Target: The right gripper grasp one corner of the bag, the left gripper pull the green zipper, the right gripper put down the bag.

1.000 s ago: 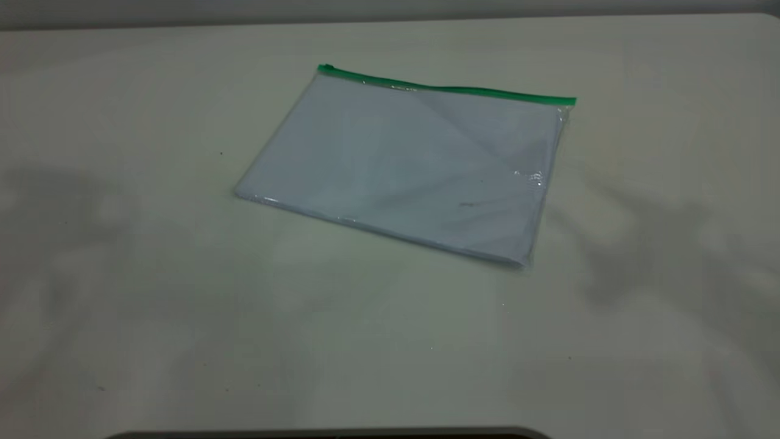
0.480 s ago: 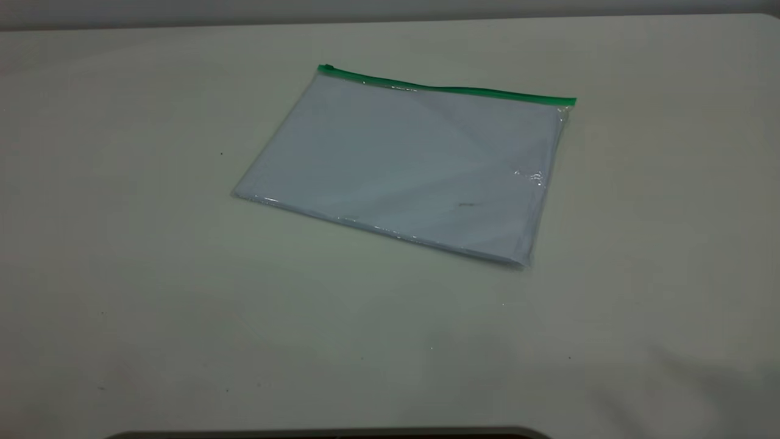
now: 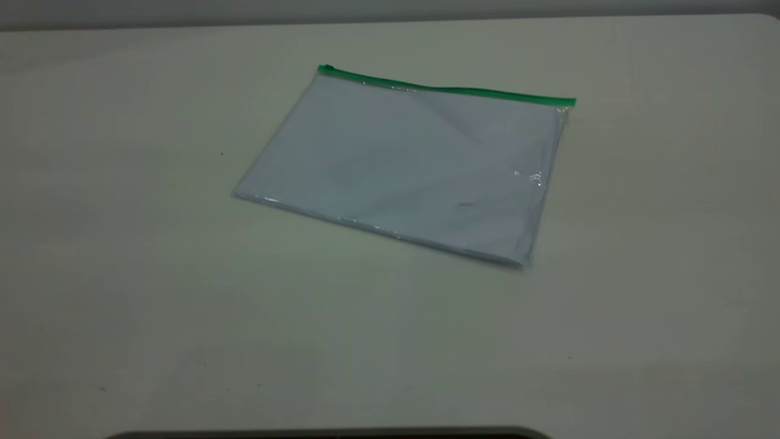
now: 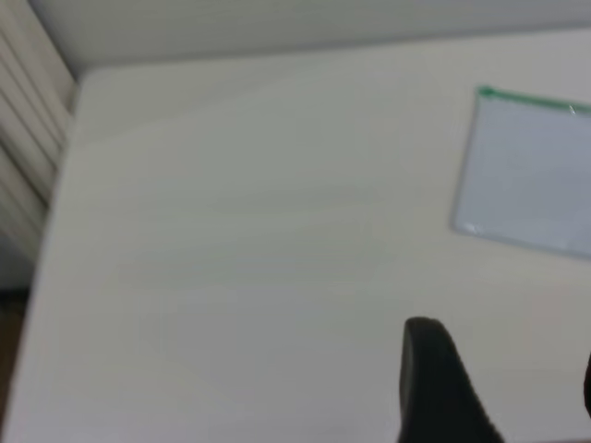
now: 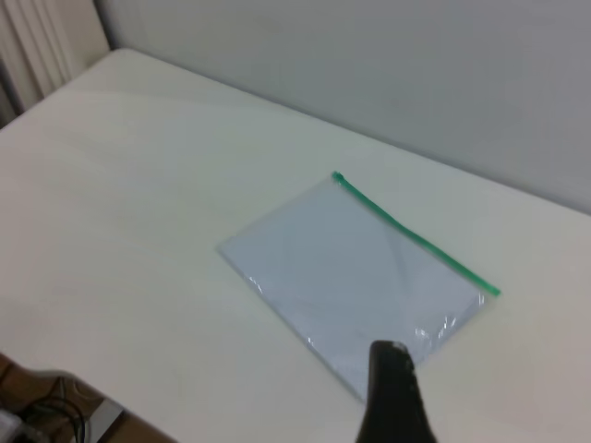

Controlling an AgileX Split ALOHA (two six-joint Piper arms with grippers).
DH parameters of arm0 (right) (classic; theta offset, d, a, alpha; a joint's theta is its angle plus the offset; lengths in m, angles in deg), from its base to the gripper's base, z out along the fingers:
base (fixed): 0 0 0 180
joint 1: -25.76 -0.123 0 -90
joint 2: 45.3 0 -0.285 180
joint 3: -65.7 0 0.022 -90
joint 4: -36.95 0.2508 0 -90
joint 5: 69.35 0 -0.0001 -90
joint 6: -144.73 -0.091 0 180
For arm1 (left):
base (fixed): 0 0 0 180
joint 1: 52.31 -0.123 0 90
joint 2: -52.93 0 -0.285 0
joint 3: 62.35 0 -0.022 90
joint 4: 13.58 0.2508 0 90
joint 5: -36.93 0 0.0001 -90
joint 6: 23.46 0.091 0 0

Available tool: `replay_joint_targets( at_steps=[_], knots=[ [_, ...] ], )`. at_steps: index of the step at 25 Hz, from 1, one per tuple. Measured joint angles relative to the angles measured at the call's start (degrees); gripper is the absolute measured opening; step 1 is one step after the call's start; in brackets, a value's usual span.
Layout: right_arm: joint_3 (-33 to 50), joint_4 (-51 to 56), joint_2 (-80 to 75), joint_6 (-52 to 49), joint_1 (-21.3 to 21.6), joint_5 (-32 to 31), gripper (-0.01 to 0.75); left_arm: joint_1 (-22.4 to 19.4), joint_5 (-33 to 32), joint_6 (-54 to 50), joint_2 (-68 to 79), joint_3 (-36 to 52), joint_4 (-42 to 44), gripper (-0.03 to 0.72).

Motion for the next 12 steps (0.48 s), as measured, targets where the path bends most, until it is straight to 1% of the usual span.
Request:
replay_joint_targets(
  at_steps=[7,12],
  knots=[
    [13.73,-1.91,9.74,-0.84,0.00,0.00,0.574,0.00,0.00,0.09,-7.54,12.72,-2.14,0.451],
    [20.51,-4.26,14.02,-1.23,0.00,0.00,0.574,0.00,0.27,0.16,-8.38,18.02,-2.19,0.451]
  ],
)
